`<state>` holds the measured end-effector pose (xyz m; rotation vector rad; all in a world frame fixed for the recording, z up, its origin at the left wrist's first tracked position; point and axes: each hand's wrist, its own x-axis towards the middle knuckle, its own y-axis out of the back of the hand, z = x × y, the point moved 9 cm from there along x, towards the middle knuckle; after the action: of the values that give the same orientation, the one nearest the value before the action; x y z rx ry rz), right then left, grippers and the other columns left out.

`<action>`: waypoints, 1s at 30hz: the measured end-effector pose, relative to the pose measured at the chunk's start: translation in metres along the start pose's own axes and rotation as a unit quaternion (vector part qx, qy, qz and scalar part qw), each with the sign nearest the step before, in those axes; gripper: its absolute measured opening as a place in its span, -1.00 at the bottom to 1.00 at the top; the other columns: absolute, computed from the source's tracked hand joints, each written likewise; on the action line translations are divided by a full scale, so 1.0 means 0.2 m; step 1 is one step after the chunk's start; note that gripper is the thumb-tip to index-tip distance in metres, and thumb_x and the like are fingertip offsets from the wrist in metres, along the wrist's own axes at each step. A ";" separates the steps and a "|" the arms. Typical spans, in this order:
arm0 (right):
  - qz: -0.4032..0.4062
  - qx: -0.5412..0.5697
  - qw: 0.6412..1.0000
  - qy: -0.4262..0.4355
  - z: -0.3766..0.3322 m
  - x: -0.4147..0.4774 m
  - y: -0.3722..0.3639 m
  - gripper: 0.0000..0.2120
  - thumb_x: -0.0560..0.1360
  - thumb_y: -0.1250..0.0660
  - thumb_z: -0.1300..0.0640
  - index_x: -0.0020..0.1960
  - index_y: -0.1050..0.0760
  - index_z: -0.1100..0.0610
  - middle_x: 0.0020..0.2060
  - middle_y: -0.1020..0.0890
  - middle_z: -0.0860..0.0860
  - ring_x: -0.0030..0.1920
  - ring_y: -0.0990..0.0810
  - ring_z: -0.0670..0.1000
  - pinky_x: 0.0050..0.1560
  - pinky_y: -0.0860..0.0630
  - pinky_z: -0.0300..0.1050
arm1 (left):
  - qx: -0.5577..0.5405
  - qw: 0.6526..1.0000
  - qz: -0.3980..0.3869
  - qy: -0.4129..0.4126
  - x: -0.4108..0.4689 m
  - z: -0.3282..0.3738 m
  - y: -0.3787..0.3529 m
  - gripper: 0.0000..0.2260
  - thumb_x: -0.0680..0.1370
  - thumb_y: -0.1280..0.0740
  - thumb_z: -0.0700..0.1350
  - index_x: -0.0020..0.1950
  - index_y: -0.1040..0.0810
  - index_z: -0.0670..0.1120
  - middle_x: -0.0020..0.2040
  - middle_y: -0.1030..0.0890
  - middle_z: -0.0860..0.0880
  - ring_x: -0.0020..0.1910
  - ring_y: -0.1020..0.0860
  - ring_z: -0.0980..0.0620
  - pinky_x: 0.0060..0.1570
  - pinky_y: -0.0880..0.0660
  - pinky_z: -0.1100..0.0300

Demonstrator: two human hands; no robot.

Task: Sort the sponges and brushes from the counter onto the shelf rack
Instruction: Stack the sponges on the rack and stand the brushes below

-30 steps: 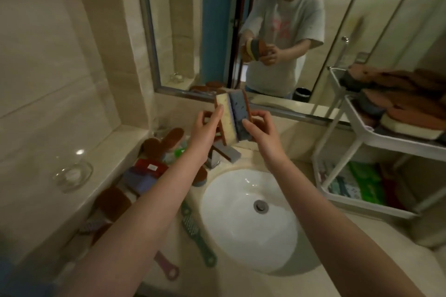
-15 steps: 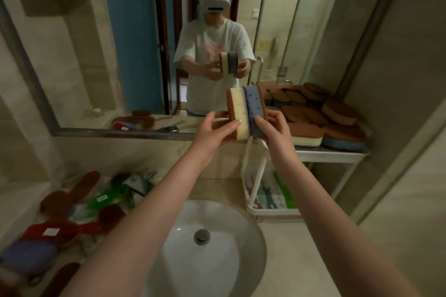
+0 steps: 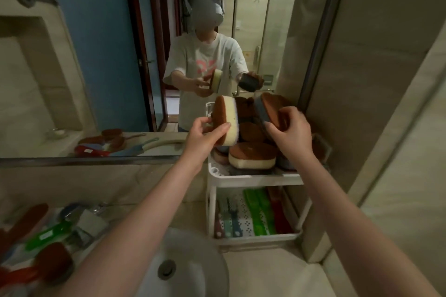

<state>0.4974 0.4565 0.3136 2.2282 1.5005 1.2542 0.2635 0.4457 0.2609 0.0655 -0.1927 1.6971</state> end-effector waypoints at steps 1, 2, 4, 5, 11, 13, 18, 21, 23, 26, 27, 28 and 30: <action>-0.006 -0.028 1.000 0.004 0.02 0.04 0.00 -0.52 0.41 -0.40 -0.10 0.25 -0.40 0.06 0.09 -0.51 0.02 0.11 -0.50 0.05 0.11 -0.52 0.01 | 0.005 1.000 0.004 0.000 0.02 -0.01 -0.01 -0.57 0.41 -0.46 0.01 0.18 -0.35 0.03 0.19 -0.52 -0.06 0.13 -0.54 -0.02 0.03 -0.55 0.13; -0.015 -0.050 0.999 0.006 0.04 0.08 -0.01 -0.51 0.42 -0.39 -0.10 0.26 -0.39 0.07 0.11 -0.50 0.05 0.13 -0.49 0.08 0.12 -0.52 0.04 | 0.009 1.000 0.010 0.000 0.03 -0.02 -0.02 -0.57 0.40 -0.46 0.02 0.18 -0.36 0.03 0.20 -0.53 -0.07 0.13 -0.55 -0.03 0.05 -0.55 0.10; -0.035 -0.101 0.994 0.012 0.07 0.12 -0.05 -0.50 0.42 -0.36 -0.11 0.27 -0.38 0.08 0.14 -0.48 0.08 0.16 -0.48 0.14 0.13 -0.52 0.09 | 0.013 1.000 0.022 0.000 0.05 -0.03 -0.03 -0.58 0.40 -0.47 0.02 0.16 -0.38 0.03 0.19 -0.54 -0.08 0.13 -0.56 -0.04 0.07 -0.55 0.08; -0.043 -0.131 0.990 0.018 0.07 0.14 -0.08 -0.50 0.43 -0.35 -0.12 0.27 -0.37 0.09 0.14 -0.48 0.10 0.16 -0.47 0.15 0.14 -0.51 0.09 | 0.015 1.000 0.026 -0.001 0.06 -0.03 -0.03 -0.57 0.39 -0.47 0.03 0.17 -0.38 0.03 0.19 -0.54 -0.08 0.12 -0.56 -0.04 0.06 -0.55 0.09; -0.065 -0.288 0.954 0.056 0.10 0.14 -0.17 -0.53 0.48 -0.28 -0.16 0.20 -0.39 0.16 0.11 -0.51 0.17 0.12 -0.45 0.19 0.16 -0.39 0.01 | 0.054 0.998 0.039 0.002 0.08 -0.04 -0.03 -0.56 0.37 -0.48 0.06 0.16 -0.40 0.03 0.17 -0.53 -0.08 0.11 -0.56 -0.03 0.10 -0.55 0.01; -0.073 -0.320 0.943 0.058 0.11 0.13 -0.18 -0.51 0.47 -0.26 -0.20 0.20 -0.41 0.17 0.12 -0.52 0.16 0.14 -0.44 0.20 0.21 -0.35 0.03 | 0.072 0.997 0.040 0.001 0.09 -0.03 -0.04 -0.57 0.39 -0.47 0.06 0.16 -0.39 0.02 0.15 -0.53 -0.07 0.09 -0.56 -0.02 0.10 -0.55 0.02; -0.076 -0.306 0.946 0.075 0.12 0.09 -0.16 -0.59 0.50 -0.22 -0.16 0.17 -0.48 0.12 0.15 -0.53 0.09 0.23 -0.41 0.15 0.37 -0.25 0.13 | 0.157 0.987 0.039 0.006 0.13 0.02 -0.15 -0.56 0.39 -0.45 0.14 0.14 -0.40 -0.01 0.02 -0.54 -0.04 -0.03 -0.55 0.04 -0.11 -0.51 0.18; -0.099 -0.263 0.957 0.072 0.15 0.07 -0.15 -0.60 0.55 -0.17 -0.07 0.30 -0.43 0.09 0.25 -0.50 0.05 0.31 -0.39 0.10 0.42 -0.15 0.13 | 0.256 0.966 0.042 0.006 0.21 0.06 -0.24 -0.49 0.34 -0.44 0.22 0.12 -0.42 -0.05 0.05 -0.53 -0.05 0.01 -0.52 -0.02 -0.15 -0.44 0.15; -0.123 -0.253 0.957 0.071 0.18 0.07 -0.16 -0.58 0.56 -0.15 -0.04 0.37 -0.38 0.08 0.31 -0.47 0.05 0.36 -0.37 0.09 0.42 -0.16 0.10 | 0.335 0.941 0.048 0.000 0.26 0.08 -0.31 -0.46 0.34 -0.41 0.27 0.10 -0.42 -0.08 0.04 -0.51 -0.03 0.02 -0.49 -0.04 -0.14 -0.39 0.14; -0.132 -0.243 0.958 0.077 0.19 0.09 -0.16 -0.59 0.56 -0.14 -0.03 0.37 -0.40 0.07 0.30 -0.49 0.04 0.31 -0.42 0.10 0.36 -0.32 0.05 | 0.401 0.915 0.030 0.016 0.35 0.07 -0.40 -0.30 0.26 -0.39 0.34 0.21 -0.42 -0.09 0.14 -0.53 -0.04 0.11 -0.50 -0.07 -0.06 -0.44 0.10; -0.131 -0.239 0.959 0.080 0.19 0.10 -0.16 -0.59 0.56 -0.14 -0.02 0.36 -0.41 0.08 0.29 -0.51 0.05 0.29 -0.44 0.10 0.33 -0.35 0.04 | 0.415 0.909 0.023 0.024 0.37 0.05 -0.42 -0.23 0.22 -0.38 0.37 0.28 -0.41 -0.07 0.20 -0.53 -0.05 0.15 -0.51 -0.08 0.00 -0.47 0.08; -0.132 -0.234 0.960 0.080 0.20 0.10 -0.15 -0.59 0.56 -0.14 -0.01 0.36 -0.42 0.08 0.29 -0.51 0.05 0.29 -0.45 0.10 0.32 -0.37 0.03 | 0.427 0.903 0.017 0.033 0.39 0.04 -0.44 -0.17 0.20 -0.37 0.39 0.32 -0.39 -0.06 0.25 -0.52 -0.07 0.20 -0.50 -0.10 0.06 -0.49 0.06; -0.137 -0.224 0.962 0.078 0.21 0.10 -0.15 -0.59 0.55 -0.15 0.01 0.37 -0.41 0.09 0.31 -0.50 0.06 0.31 -0.44 0.10 0.33 -0.36 0.02 | 0.458 0.888 0.008 0.041 0.40 0.01 -0.47 -0.10 0.16 -0.35 0.44 0.35 -0.37 -0.07 0.28 -0.51 -0.10 0.23 -0.49 -0.12 0.10 -0.49 0.03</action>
<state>0.5094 0.5002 0.2818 1.6107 1.3465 1.5206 0.3444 0.5360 0.2843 0.6919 0.6907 1.6694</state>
